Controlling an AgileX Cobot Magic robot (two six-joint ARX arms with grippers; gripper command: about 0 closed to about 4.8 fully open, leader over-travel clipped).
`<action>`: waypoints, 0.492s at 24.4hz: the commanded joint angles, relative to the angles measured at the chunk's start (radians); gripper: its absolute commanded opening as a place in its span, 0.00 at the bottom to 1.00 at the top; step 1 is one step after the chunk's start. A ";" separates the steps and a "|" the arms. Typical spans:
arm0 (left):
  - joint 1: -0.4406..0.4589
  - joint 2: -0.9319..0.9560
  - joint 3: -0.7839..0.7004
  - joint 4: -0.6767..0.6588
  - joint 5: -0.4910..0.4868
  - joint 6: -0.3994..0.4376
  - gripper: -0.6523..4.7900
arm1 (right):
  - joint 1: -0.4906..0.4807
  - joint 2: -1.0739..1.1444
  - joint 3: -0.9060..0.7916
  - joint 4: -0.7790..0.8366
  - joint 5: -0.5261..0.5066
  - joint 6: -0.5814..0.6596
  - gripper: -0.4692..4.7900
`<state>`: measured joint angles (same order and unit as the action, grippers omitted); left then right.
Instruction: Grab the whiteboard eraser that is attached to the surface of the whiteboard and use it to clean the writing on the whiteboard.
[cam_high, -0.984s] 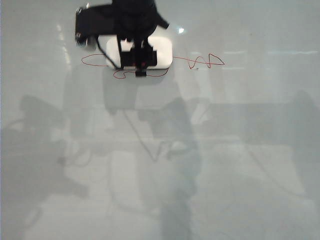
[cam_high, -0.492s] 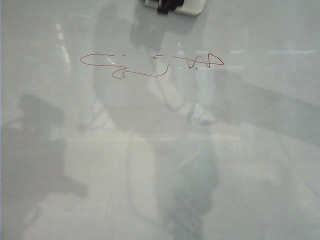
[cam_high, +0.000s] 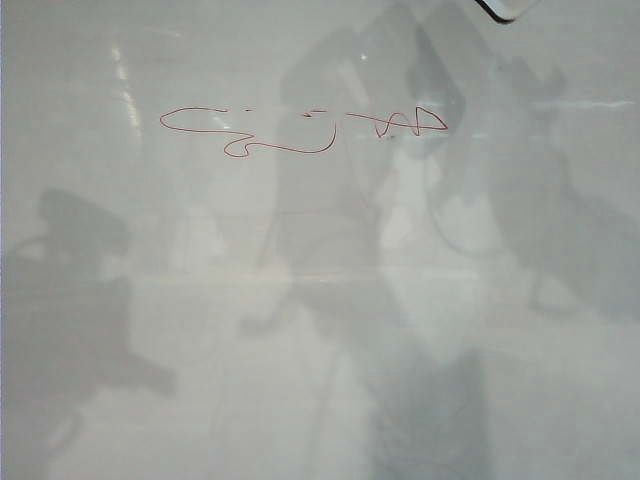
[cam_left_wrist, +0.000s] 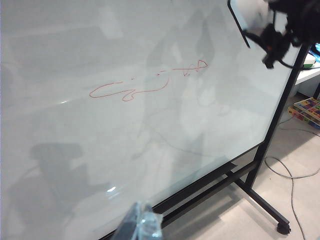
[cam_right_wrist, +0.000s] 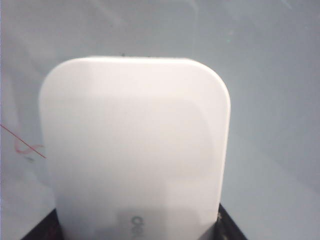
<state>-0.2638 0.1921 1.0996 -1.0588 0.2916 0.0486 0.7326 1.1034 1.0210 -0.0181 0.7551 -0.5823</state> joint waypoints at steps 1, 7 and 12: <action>0.002 0.000 0.002 0.011 0.001 0.000 0.11 | -0.040 -0.086 -0.166 0.219 -0.090 0.132 0.40; 0.002 0.000 0.002 0.010 0.001 0.000 0.11 | -0.106 -0.016 -0.421 0.634 -0.231 0.224 0.39; 0.002 0.000 0.002 0.010 0.001 0.000 0.11 | -0.219 0.169 -0.481 0.942 -0.319 0.327 0.39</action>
<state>-0.2642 0.1917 1.0992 -1.0592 0.2909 0.0486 0.5255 1.2552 0.5373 0.8349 0.4648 -0.2985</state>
